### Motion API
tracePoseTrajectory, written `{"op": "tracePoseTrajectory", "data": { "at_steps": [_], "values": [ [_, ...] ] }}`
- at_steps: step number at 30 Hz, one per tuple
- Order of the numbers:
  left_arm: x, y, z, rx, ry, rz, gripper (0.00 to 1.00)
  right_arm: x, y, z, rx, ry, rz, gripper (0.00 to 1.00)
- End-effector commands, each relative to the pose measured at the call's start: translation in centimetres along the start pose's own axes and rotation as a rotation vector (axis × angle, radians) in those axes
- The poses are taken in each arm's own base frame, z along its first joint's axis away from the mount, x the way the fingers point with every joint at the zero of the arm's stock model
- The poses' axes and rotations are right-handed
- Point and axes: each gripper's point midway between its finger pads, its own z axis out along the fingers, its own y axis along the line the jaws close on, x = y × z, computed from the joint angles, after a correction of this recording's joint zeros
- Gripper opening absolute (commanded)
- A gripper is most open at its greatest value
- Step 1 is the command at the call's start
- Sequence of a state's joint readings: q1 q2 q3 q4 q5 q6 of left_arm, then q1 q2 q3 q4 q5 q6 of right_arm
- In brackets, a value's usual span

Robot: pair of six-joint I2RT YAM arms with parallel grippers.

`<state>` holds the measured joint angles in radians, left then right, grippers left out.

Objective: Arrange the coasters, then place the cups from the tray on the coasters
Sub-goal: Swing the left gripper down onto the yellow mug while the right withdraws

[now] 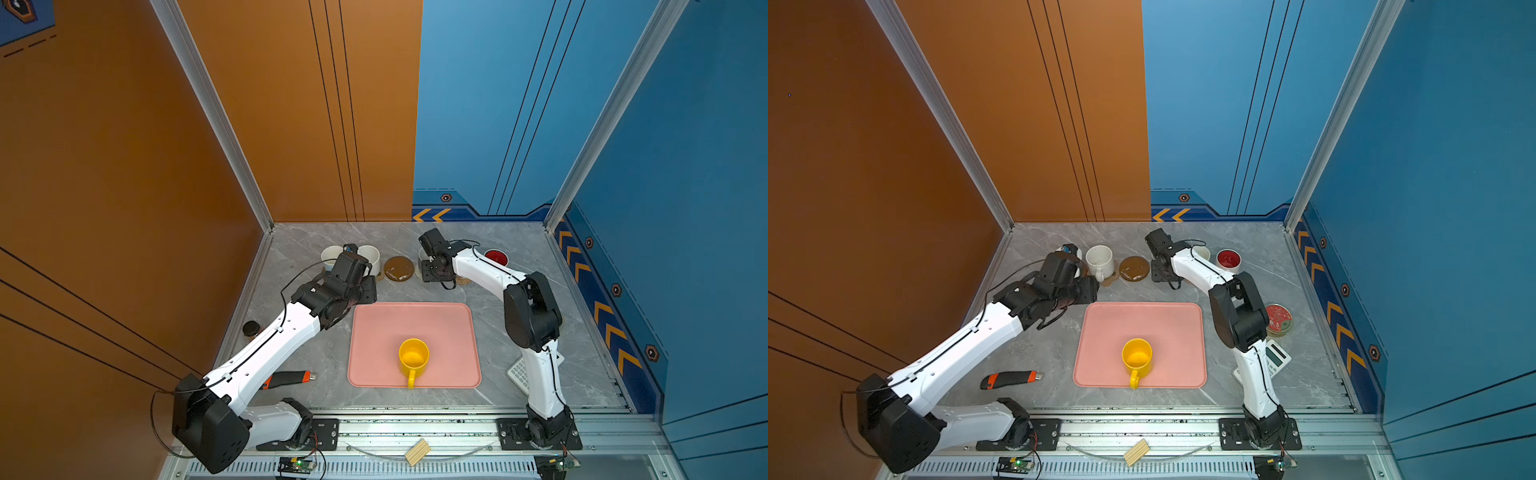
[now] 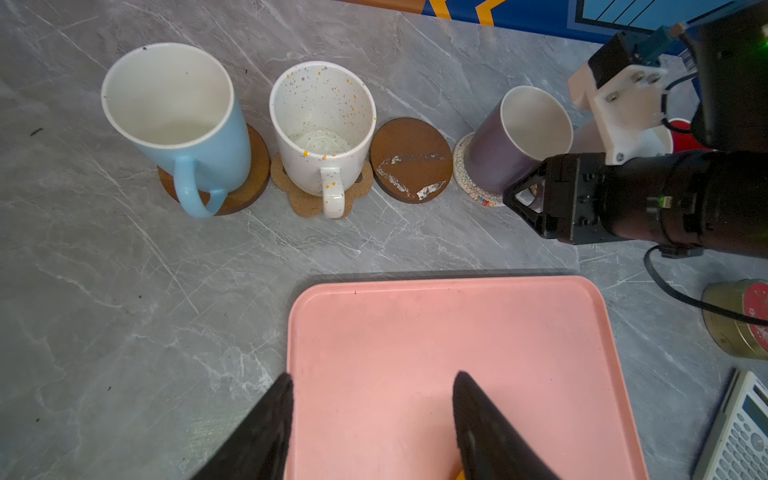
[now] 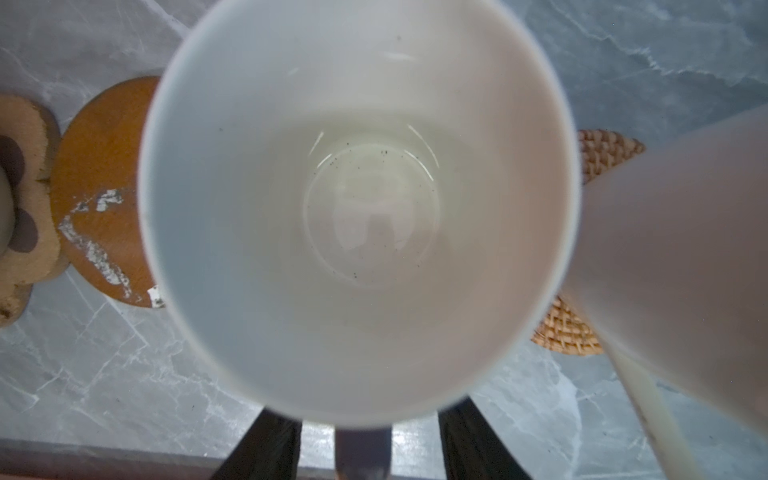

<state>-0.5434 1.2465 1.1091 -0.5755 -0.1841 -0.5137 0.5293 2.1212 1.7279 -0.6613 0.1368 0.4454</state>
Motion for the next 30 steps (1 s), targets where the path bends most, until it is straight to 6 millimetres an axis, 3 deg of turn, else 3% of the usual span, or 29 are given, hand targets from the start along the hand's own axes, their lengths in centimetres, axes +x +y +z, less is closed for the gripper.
{"op": "tracePoseTrajectory", "data": {
  "at_steps": [1, 5, 13, 19, 25, 30],
  "values": [
    [0.6, 0.0, -0.7, 0.030, 0.008, -0.008, 0.62, -1.5, -0.5, -4.1, 0.001, -0.088, 0.017, 0.56],
    [1.4, -1.0, -1.8, 0.079, 0.020, 0.029, 0.63, -0.7, -1.1, -5.7, 0.015, -0.104, 0.016, 0.62],
    [4.2, -4.2, -5.0, 0.185, 0.048, 0.195, 0.65, 1.5, -2.0, -9.6, 0.026, -0.148, 0.023, 0.66],
    [8.0, -5.7, -7.0, 0.231, 0.115, 0.310, 0.68, 3.4, -3.0, -12.0, 0.035, -0.185, 0.035, 0.68],
    [12.0, -7.4, -8.4, 0.293, 0.193, 0.386, 0.68, 5.6, -4.8, -13.2, 0.054, -0.200, 0.073, 0.68],
    [15.8, -8.2, -8.4, 0.303, 0.259, 0.436, 0.68, 7.1, -6.1, -13.8, 0.067, -0.213, 0.096, 0.68]
  ]
}}
